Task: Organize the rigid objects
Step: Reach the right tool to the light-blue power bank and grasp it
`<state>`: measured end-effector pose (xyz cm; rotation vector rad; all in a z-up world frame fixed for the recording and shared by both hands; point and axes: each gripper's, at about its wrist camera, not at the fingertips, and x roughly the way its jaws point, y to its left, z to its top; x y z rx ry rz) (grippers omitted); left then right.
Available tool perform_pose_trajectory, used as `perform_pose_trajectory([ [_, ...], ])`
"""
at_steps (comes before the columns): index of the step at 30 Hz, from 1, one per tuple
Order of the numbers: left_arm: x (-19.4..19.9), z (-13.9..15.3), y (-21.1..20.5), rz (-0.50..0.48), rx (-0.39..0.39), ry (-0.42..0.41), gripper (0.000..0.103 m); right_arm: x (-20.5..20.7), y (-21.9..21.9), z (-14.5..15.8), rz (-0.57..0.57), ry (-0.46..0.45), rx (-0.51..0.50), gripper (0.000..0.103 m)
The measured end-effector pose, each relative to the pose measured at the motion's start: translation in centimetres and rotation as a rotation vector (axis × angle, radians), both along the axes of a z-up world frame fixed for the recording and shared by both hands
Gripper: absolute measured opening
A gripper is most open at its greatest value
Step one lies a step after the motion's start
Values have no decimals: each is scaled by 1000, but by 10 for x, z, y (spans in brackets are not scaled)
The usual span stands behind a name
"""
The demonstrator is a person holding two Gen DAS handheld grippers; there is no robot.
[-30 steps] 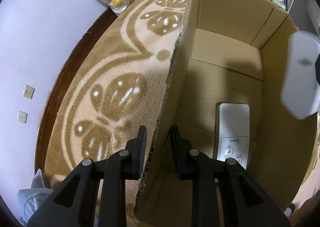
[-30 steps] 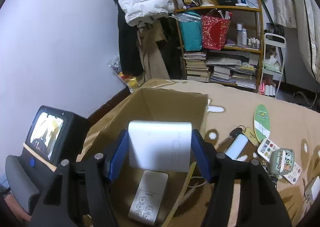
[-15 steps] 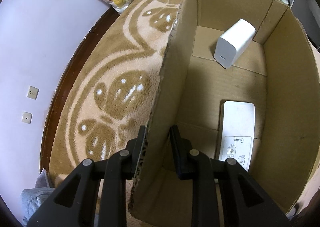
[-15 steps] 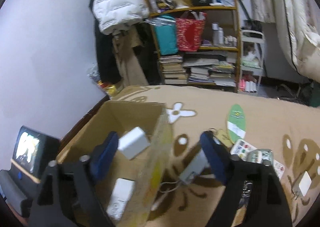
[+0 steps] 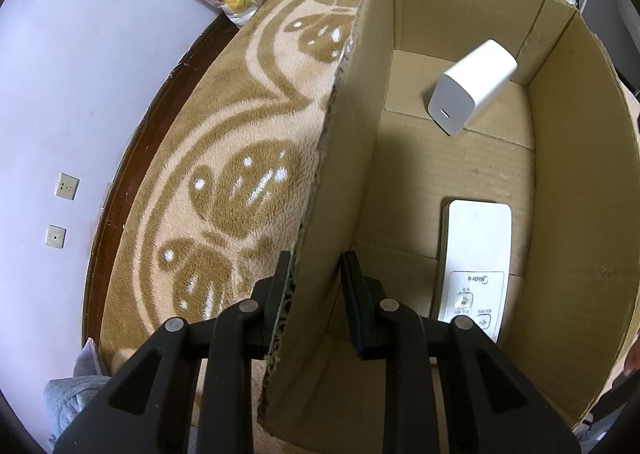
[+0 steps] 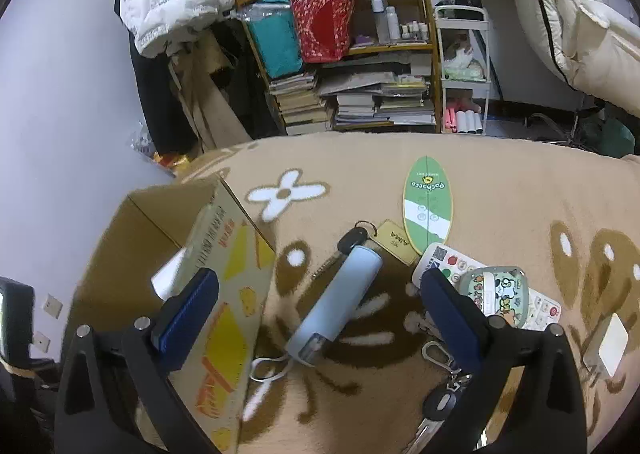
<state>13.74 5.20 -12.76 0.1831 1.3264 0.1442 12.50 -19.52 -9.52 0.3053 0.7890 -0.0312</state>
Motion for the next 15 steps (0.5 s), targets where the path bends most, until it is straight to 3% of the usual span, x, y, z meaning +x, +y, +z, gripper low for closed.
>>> perform_pose_trajectory([
  [15, -1, -2, -1, -8, 10, 2, 24, 17, 1, -38, 0, 116, -23, 103],
])
